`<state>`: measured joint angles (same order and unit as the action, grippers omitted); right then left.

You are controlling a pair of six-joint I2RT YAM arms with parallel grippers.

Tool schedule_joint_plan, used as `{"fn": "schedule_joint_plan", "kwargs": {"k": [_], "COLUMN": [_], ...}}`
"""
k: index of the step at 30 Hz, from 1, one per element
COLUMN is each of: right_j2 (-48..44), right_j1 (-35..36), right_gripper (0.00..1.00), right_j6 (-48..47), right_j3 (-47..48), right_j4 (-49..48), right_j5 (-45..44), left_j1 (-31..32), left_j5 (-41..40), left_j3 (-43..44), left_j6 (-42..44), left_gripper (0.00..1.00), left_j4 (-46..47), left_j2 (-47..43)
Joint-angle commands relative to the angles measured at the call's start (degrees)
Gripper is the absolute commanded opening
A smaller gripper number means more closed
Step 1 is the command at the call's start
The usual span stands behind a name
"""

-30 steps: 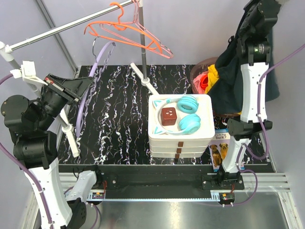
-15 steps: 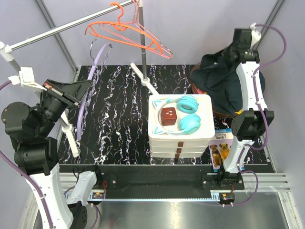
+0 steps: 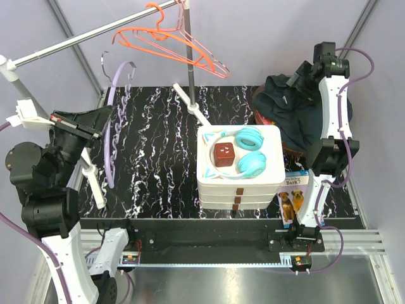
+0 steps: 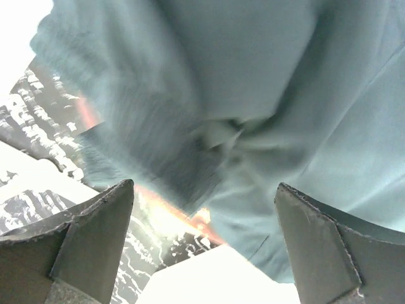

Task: Remove the shorts from the hanger

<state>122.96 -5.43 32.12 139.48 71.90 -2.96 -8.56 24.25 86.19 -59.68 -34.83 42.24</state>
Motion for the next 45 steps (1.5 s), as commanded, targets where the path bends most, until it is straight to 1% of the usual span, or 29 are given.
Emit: {"fn": "schedule_joint_plan", "kwargs": {"k": [1,6,9,11,12,13,15,16,17,20,24,33,38,45], "right_j2": [-6.1,-11.8,-14.7,-16.9,-19.5,-20.7,-24.2,-25.2,-26.4,-27.1,-25.6,-26.5,-27.7,-29.1], "right_j1": [2.5,5.1,9.2,10.9,12.5,13.0,13.7,13.7,13.6,13.6,13.6,13.7,13.6,13.7], "right_gripper": [1.00,1.00,1.00,1.00,1.00,1.00,1.00,1.00,1.00,1.00,1.00,1.00,1.00,1.00], "right_j6": [0.8,2.1,2.1,2.0,2.2,2.3,2.8,2.9,2.5,0.7,-0.9,-0.6,-0.8,-0.5], "right_j3": [3.2,-0.2,-1.7,-4.6,-6.2,-9.4,-13.2,-14.2,-14.9,-15.3,-11.1,-9.9,-11.3,-14.0], "right_j4": [10.3,12.2,13.2,12.7,12.0,11.4,9.4,8.3,7.9,8.0,11.2,13.0,13.2,13.0], "right_j5": [-3.4,-5.8,-5.3,-5.5,-5.6,-5.5,-4.2,-3.6,-3.5,-5.1,-6.9,-5.7,-6.1,-6.3], "left_j1": [0.1,0.1,0.1,0.1,0.3,0.6,2.7,3.6,5.3,7.1,8.7,14.0,17.0,18.8], "left_j5": [-6.8,-10.9,-12.9,-14.3,-14.6,-15.8,-17.9,-21.1,-22.7,-25.7,-30.9,-40.1,-42.5,-43.8], "left_j3": [2.9,2.9,4.1,5.0,5.3,6.1,6.9,7.7,7.9,9.1,11.6,13.9,13.9,10.2], "left_j6": [-3.0,-4.2,-4.2,-4.6,-4.7,-4.9,-3.9,-3.3,-2.8,-2.2,-0.2,0.8,1.3,-0.2], "left_gripper": [0.00,0.00,0.00,0.00,0.00,0.00,0.00,0.00,0.00,0.00,0.00,0.00,0.00,0.00], "left_j4": [3.5,4.0,4.7,5.6,6.0,6.8,8.0,8.4,8.9,12.3,13.2,15.7,16.7,19.4], "left_j2": [1.6,4.2,6.5,8.5,9.3,10.0,12.5,13.3,14.7,17.7,21.1,27.8,29.8,30.6]}}
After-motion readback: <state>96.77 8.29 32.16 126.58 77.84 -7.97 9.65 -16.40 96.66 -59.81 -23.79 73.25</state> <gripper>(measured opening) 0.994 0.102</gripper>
